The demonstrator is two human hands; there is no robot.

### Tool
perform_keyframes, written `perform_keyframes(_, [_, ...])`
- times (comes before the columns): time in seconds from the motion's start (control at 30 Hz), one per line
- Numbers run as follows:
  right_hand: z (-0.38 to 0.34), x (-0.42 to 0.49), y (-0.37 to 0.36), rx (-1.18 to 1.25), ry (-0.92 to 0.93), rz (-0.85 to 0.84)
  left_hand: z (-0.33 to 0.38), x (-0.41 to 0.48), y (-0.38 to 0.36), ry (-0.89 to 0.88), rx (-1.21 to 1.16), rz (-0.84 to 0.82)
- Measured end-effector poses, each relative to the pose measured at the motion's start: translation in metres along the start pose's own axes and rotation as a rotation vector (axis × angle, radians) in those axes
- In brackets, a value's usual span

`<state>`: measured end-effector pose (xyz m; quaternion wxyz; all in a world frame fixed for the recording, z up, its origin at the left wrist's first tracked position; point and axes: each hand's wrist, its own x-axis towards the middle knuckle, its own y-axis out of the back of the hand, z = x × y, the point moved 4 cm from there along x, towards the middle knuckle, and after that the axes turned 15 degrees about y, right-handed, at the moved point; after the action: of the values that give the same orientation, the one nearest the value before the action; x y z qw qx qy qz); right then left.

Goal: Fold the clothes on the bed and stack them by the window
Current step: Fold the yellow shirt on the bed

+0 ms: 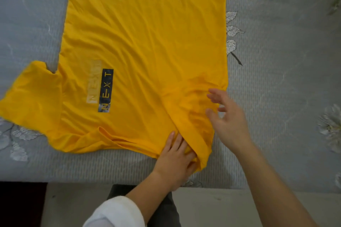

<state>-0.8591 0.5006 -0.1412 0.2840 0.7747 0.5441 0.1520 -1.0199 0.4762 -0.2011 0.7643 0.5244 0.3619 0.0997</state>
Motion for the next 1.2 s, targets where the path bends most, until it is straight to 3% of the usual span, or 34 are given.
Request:
perform_keyframes(0.1, [0.025,-0.007,-0.029,-0.394,0.033,-0.231,0.006,-0.002,-0.010,-0.033,-0.017,-0.071])
perform_keyframes(0.2, [0.045,-0.013,-0.047,-0.551,0.025,-0.394,0.010,-0.003,-0.013,-0.035,-0.005,-0.057])
perform_keyframes(0.3, [0.047,-0.014,-0.048,-0.593,0.015,-0.373,0.005,-0.007,-0.006,-0.038,-0.057,-0.009])
perform_keyframes(0.37, [0.034,-0.017,-0.048,-0.595,-0.003,-0.255,-0.012,-0.016,0.006,-0.072,-0.212,0.034])
perform_keyframes(0.47, [-0.006,-0.028,-0.065,-0.529,0.028,-0.101,-0.071,-0.041,0.025,0.174,-0.465,0.210])
perform_keyframes(0.53, [-0.036,-0.038,-0.092,-0.484,0.118,-0.140,-0.123,-0.062,0.029,0.458,-0.529,0.315])
perform_keyframes(0.63, [-0.071,-0.047,-0.142,-0.373,0.234,-0.287,-0.188,-0.088,0.024,0.699,-0.503,0.210])
perform_keyframes(0.73, [-0.092,-0.048,-0.178,-0.278,0.234,-0.428,-0.212,-0.105,0.017,0.555,-0.455,0.108])
perform_keyframes(0.83, [-0.105,-0.055,-0.195,-0.311,0.374,-0.571,-0.222,-0.118,0.021,0.339,-0.451,0.190])
perform_keyframes(0.93, [-0.116,-0.065,-0.198,-0.302,0.456,-0.812,-0.244,-0.129,0.025,0.323,-0.568,0.315])
perform_keyframes(1.0, [-0.121,-0.059,-0.196,-0.258,0.435,-0.777,-0.265,-0.134,0.027,0.483,-0.701,0.377])
perform_keyframes(1.1, [-0.132,-0.035,-0.201,-0.256,0.486,-0.468,-0.305,-0.139,0.024,1.017,-0.996,0.476])
perform_keyframes(1.17, [-0.132,-0.019,-0.216,-0.339,0.450,-0.404,-0.326,-0.138,0.020,1.345,-1.346,0.527])
perform_keyframes(1.2, [-0.129,-0.013,-0.226,-0.384,0.412,-0.447,-0.334,-0.134,0.019,1.421,-1.599,0.547])
